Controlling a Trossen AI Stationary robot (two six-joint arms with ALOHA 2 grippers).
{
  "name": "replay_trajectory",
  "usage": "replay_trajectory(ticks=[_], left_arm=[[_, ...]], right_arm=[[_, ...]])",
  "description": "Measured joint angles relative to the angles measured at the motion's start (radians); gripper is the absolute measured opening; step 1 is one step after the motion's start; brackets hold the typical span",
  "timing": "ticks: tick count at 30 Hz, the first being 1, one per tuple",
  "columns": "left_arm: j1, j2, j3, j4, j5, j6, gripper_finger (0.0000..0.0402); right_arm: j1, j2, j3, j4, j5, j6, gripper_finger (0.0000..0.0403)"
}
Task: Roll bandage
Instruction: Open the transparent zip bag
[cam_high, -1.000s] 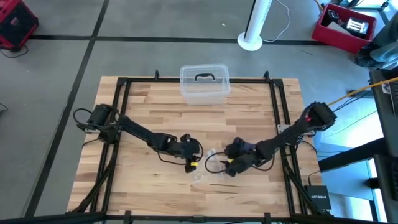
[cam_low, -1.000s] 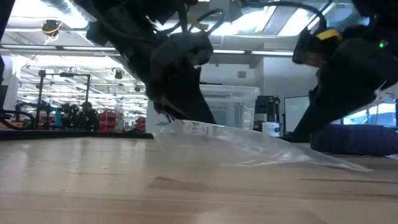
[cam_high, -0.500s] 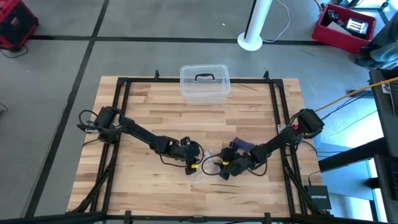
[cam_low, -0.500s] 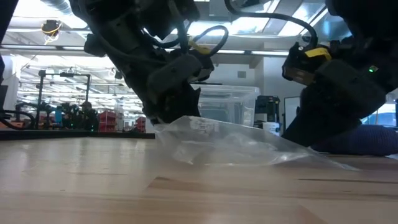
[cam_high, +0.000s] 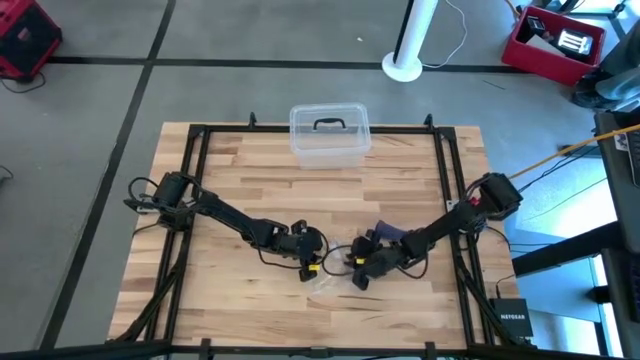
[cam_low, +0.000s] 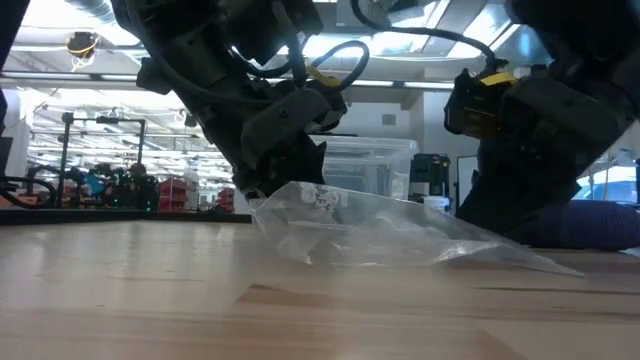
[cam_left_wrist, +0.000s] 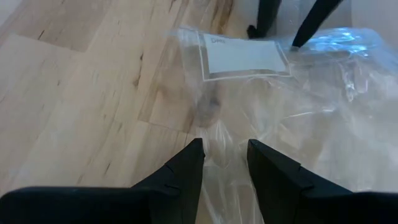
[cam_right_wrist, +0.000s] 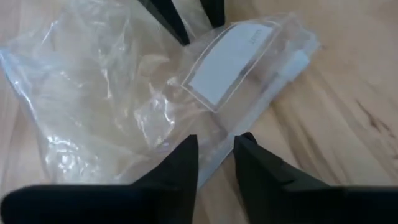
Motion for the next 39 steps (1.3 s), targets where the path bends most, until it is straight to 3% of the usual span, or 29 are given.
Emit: replay_trajectory(ticks=[6,10,16,26,32,39], left_arm=[[-0.003,0.001,0.000,-0.001,-0.002,0.001,0.0120],[-0.003,0.001,-0.001,-0.001,-0.002,0.005,0.0120],[-0.003,0.003,-0.003,0.028,-0.001,0.010,0.0120],[-0.003,0.004,-0.003,0.044,0.001,0.027,0.0120],[-0.003,0.004,-0.003,0.043,0.001,0.030,0.0120],[-0.003,0.002,-0.003,0.035,0.001,0.041,0.0120]], right_arm=[[-0.075,-0.108,-0.003,-0.132,-0.152,-0.039,0.0207],[-0.103,-0.147,-0.004,-0.178,-0.132,-0.044,0.0269],[-0.136,-0.079,-0.024,-0.036,-0.169,-0.003,0.0298],[-0.134,-0.040,-0.029,0.111,-0.267,0.033,0.0235],[-0.134,-0.039,-0.029,0.141,-0.329,-0.037,0.0164],[-0.133,-0.039,-0.029,0.147,-0.310,-0.108,0.0064]])
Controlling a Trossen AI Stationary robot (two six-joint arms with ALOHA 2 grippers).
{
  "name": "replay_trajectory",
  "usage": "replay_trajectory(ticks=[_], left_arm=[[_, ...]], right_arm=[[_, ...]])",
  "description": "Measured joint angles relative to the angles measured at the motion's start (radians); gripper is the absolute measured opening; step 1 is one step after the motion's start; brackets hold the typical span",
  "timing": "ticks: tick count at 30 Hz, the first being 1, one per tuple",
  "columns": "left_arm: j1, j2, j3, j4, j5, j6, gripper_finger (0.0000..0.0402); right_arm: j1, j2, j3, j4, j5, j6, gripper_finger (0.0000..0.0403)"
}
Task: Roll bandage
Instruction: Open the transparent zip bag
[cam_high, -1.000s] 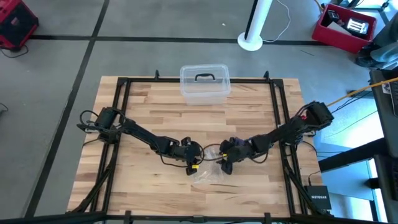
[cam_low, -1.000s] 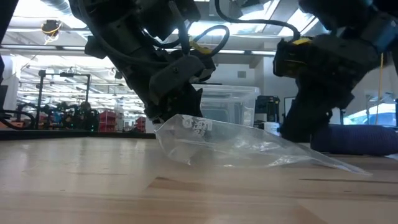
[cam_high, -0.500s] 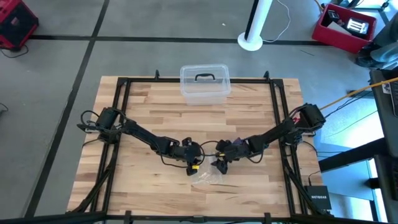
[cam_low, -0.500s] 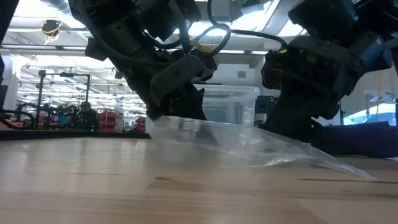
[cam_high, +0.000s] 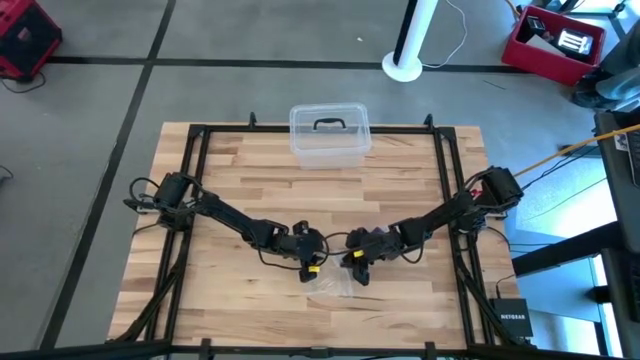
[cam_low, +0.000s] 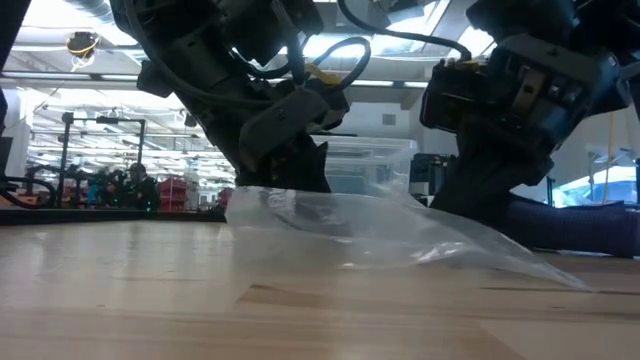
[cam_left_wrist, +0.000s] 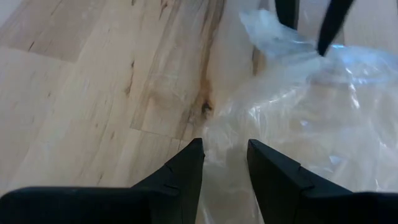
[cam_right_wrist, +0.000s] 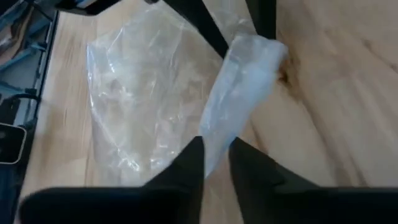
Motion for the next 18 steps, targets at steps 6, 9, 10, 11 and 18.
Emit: replay_trajectory(ticks=[6,9,10,11,18], left_arm=[[0.000,-0.059,0.000,-0.084,0.025,0.029,0.0120],[-0.001,-0.133,0.004,-0.159,0.025,0.076,0.0120],[-0.001,-0.159,0.005,-0.179,0.025,0.094,0.0120],[0.000,-0.182,0.005,-0.191,0.023,0.104,0.0120],[0.042,-0.248,0.008,-0.034,0.045,0.139,0.0120]], right_arm=[[0.000,-0.001,0.002,-0.003,0.033,-0.068,0.0013],[0.000,-0.002,0.002,-0.020,0.051,-0.075,0.0017],[0.000,-0.002,0.002,-0.024,0.060,-0.082,0.0012],[0.000,-0.002,0.002,-0.019,0.067,-0.096,0.0008],[0.000,-0.002,0.022,-0.013,0.118,-0.168,0.0006]])
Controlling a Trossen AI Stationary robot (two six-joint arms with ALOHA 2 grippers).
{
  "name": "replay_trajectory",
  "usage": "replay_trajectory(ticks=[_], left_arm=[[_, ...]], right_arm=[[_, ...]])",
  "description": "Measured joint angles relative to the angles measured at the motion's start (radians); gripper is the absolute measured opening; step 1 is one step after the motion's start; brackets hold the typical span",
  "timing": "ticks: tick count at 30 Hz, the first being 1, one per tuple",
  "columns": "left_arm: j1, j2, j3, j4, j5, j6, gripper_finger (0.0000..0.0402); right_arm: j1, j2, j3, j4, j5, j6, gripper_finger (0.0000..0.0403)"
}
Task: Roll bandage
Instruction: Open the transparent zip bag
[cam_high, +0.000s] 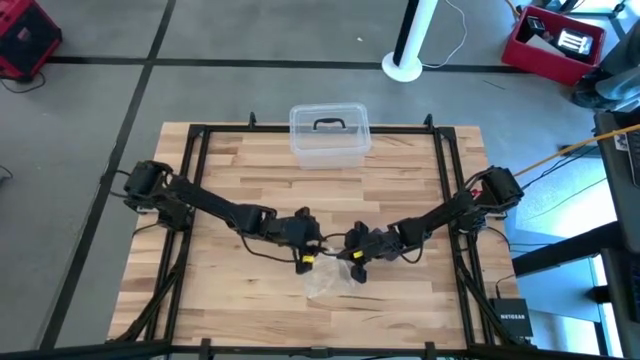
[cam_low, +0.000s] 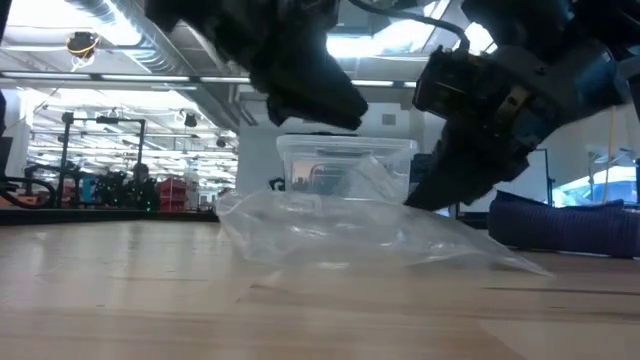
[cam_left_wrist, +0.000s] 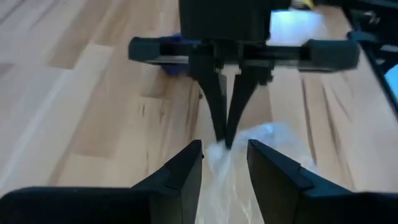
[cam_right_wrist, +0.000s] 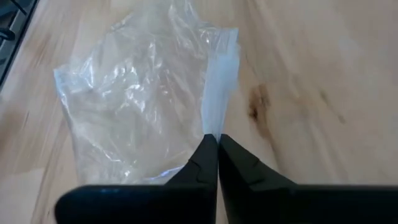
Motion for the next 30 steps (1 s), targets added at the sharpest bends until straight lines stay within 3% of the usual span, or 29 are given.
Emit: replay_trajectory(ticks=[4,15,30], left_arm=[[0.028,0.041,-0.002,0.026,0.079,-0.031,0.0120],[0.071,0.088,-0.008,0.088,0.163,-0.043,0.0118],[0.074,0.090,-0.008,0.058,0.153,0.016,0.0006]], right_arm=[[0.000,0.000,0.008,-0.004,0.008,-0.025,0.0006],[0.000,0.000,0.010,-0.015,0.023,-0.036,0.0003],[0.000,0.000,0.010,-0.027,0.033,-0.036,0.0003]])
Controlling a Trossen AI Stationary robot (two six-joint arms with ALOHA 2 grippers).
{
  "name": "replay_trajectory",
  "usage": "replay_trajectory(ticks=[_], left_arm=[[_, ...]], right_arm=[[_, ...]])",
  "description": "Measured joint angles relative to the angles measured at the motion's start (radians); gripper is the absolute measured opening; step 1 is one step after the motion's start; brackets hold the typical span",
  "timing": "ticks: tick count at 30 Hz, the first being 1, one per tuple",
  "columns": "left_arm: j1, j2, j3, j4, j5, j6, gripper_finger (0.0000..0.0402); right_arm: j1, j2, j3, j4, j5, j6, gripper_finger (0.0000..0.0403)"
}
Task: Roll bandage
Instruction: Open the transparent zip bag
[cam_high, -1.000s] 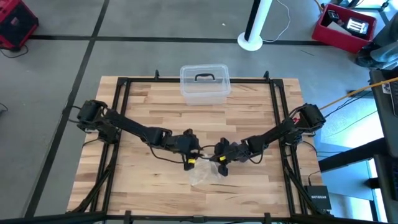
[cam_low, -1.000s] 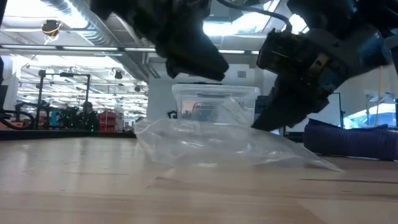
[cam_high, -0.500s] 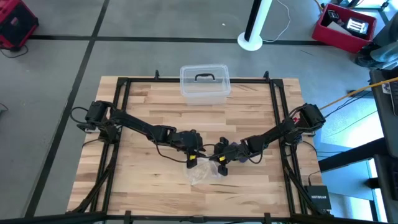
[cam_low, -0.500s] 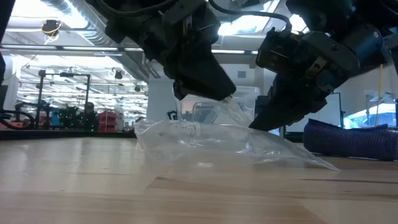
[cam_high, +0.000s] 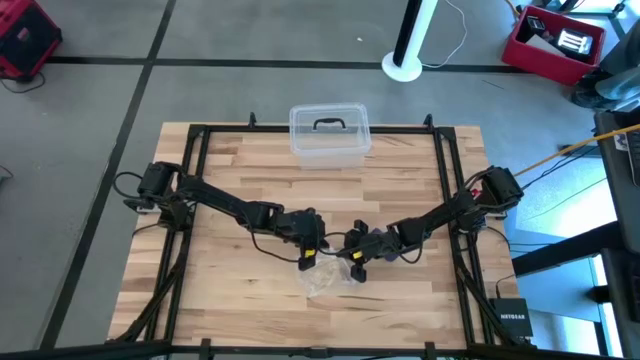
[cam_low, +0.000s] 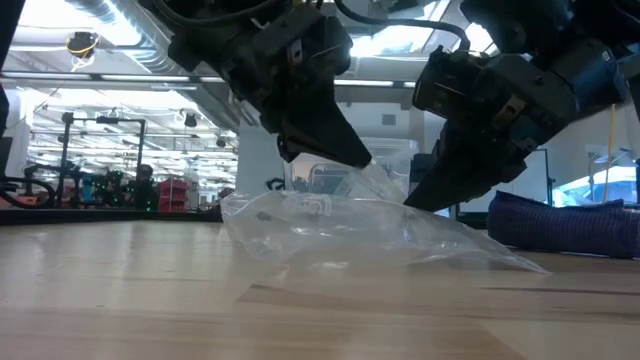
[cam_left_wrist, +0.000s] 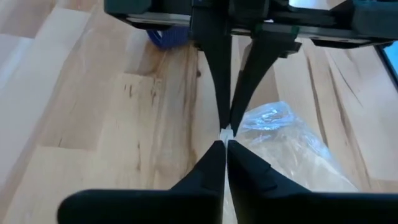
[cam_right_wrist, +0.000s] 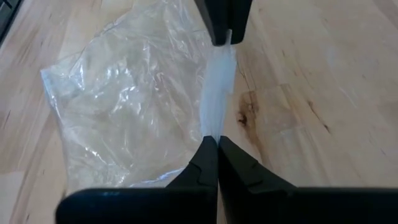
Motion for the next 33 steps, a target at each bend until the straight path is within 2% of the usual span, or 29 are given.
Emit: replay_trajectory(ticks=[18,26,29,33], left_arm=[[0.000,0.039,0.001,0.038,-0.005,-0.008,0.0020],[0.002,0.039,0.001,0.035,-0.005,0.001,0.0042],[0.002,0.039,0.001,0.036,-0.013,0.017,0.0036],[0.001,0.039,0.001,0.036,-0.018,0.029,0.0006]], right_arm=[[0.000,0.000,-0.001,-0.007,0.009,0.000,0.0005],[0.000,0.000,-0.001,-0.006,0.009,0.000,0.0005],[0.000,0.000,-0.001,-0.005,0.009,0.000,0.0005],[0.000,0.000,-0.001,-0.003,0.009,0.002,0.0005]])
